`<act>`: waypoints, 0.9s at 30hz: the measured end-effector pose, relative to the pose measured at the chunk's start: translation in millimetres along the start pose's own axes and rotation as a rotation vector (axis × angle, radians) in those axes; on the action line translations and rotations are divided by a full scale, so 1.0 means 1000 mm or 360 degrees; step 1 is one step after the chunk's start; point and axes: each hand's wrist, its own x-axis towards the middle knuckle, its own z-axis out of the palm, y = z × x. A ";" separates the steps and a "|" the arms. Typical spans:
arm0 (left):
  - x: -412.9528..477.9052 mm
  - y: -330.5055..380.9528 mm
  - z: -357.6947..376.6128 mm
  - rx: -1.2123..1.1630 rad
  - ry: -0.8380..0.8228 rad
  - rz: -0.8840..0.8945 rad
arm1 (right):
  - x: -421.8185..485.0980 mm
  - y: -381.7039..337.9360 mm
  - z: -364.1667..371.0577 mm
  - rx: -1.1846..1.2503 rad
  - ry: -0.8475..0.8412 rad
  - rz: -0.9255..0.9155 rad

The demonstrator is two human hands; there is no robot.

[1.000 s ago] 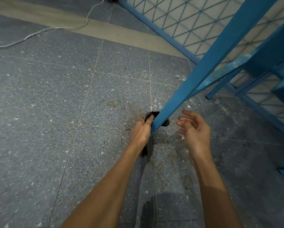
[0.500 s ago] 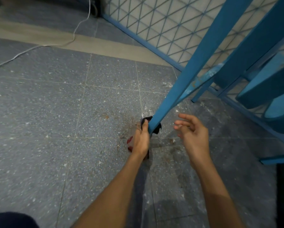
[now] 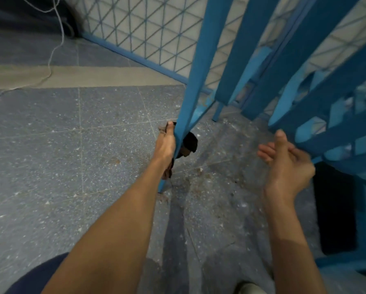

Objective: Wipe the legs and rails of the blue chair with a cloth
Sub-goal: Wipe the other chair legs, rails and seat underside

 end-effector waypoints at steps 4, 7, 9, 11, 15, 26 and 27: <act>0.004 -0.005 -0.001 -0.0008 -0.0009 -0.0017 | 0.004 -0.026 -0.009 -0.0083 -0.0173 0.0097; 0.007 -0.009 -0.003 -0.0038 -0.0047 -0.0060 | 0.012 -0.034 -0.014 -0.0189 -0.0215 0.0157; 0.019 -0.022 -0.005 -0.0001 -0.0070 -0.0047 | 0.018 -0.034 -0.018 -0.0245 -0.0242 0.0225; 0.020 -0.026 -0.005 0.0030 -0.0036 -0.0031 | 0.029 -0.034 -0.023 -0.0319 -0.0314 0.0230; -0.010 -0.011 -0.006 0.0025 0.0043 -0.0026 | 0.042 -0.030 -0.030 -0.0448 -0.0476 0.0087; -0.048 -0.025 -0.034 -0.0053 0.0233 -0.0043 | 0.055 -0.032 -0.024 -0.0485 -0.0901 0.0098; -0.044 -0.032 -0.036 -0.0096 0.0232 -0.0042 | 0.058 -0.032 -0.021 -0.0491 -0.0939 0.0130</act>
